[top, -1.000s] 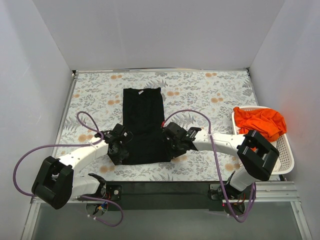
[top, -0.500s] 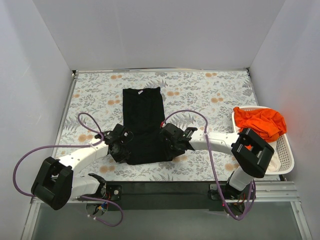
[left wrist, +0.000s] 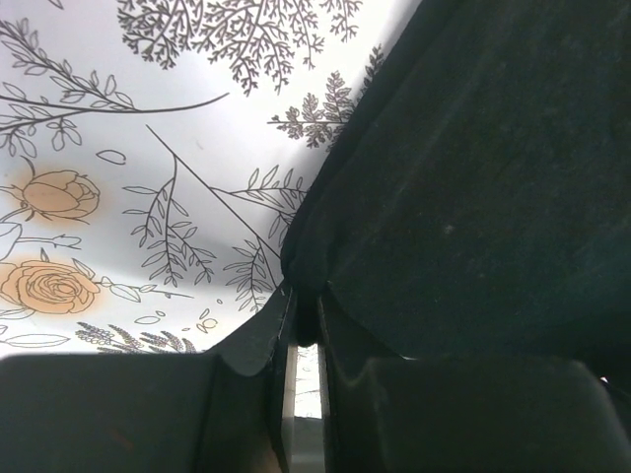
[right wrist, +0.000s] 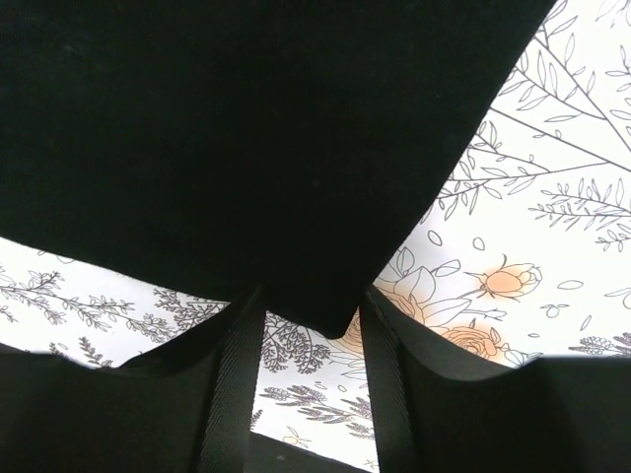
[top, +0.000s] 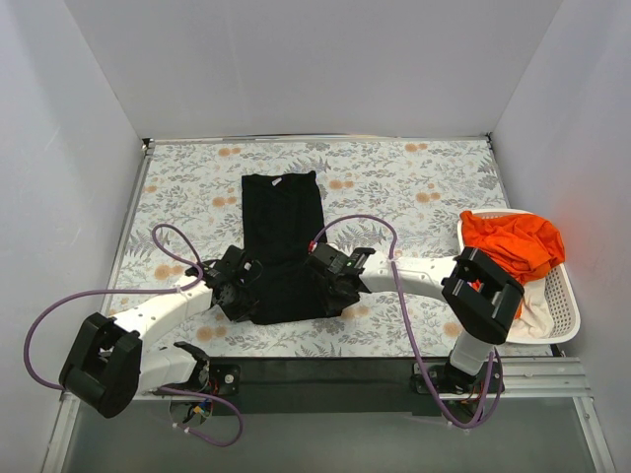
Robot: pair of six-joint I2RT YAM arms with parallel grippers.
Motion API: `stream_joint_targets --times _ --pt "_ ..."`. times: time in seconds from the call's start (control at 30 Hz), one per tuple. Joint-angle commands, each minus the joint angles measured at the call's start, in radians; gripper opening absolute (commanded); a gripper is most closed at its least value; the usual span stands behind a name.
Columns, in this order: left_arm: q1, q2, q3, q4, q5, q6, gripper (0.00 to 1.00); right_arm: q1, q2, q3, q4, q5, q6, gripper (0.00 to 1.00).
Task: Fold and stack the t-shirts
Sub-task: Fold the tshirt
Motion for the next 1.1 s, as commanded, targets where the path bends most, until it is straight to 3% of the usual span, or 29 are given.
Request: stream_joint_targets --times 0.0,0.07,0.13,0.27,0.43,0.6,0.77,0.9,1.07 --pt "-0.013 0.019 -0.055 0.001 0.0 -0.012 0.06 0.008 0.063 -0.036 -0.113 0.029 0.026 0.41" --pt "-0.013 0.016 -0.055 0.001 0.006 -0.01 0.0 0.008 0.073 -0.041 -0.122 0.021 0.021 0.36" --pt "-0.013 0.012 -0.05 -0.002 0.017 -0.012 0.0 0.008 0.078 -0.043 -0.125 0.006 0.012 0.3" --pt "-0.019 -0.017 -0.032 -0.025 0.054 -0.007 0.0 0.008 0.038 -0.043 -0.147 -0.003 -0.028 0.02" --pt "-0.048 -0.108 0.026 -0.131 0.168 0.039 0.0 0.015 -0.08 -0.081 -0.239 -0.107 -0.075 0.01" --pt "-0.078 -0.235 0.132 -0.327 0.277 0.125 0.0 0.042 -0.238 -0.084 -0.436 -0.233 -0.104 0.01" --pt "-0.078 -0.321 0.236 -0.418 0.366 0.134 0.0 0.042 -0.358 0.032 -0.647 -0.241 -0.114 0.01" --pt "-0.078 -0.317 0.406 -0.427 0.277 0.087 0.0 0.021 -0.35 0.256 -0.786 -0.138 -0.12 0.01" --pt "-0.077 -0.199 0.577 -0.406 0.086 0.068 0.0 -0.083 -0.306 0.437 -0.794 -0.051 -0.196 0.01"
